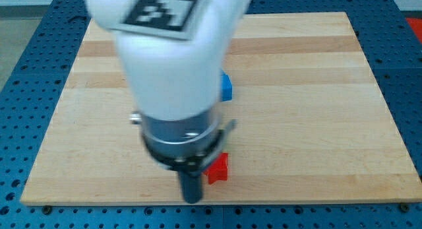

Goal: Point at the red circle

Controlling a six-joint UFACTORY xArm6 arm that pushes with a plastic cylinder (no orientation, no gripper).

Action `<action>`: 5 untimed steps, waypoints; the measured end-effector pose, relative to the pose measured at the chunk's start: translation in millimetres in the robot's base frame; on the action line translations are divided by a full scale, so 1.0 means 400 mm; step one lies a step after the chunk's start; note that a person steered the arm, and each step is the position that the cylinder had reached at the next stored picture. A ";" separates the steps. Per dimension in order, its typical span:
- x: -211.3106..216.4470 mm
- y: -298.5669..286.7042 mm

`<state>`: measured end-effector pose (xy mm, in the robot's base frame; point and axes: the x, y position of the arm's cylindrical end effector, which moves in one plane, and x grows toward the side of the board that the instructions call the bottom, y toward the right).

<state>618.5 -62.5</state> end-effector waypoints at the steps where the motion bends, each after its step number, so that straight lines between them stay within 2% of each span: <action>1: 0.000 -0.135; 2: -0.108 -0.180; 3: -0.270 -0.180; 4: -0.387 -0.147; 5: -0.436 -0.085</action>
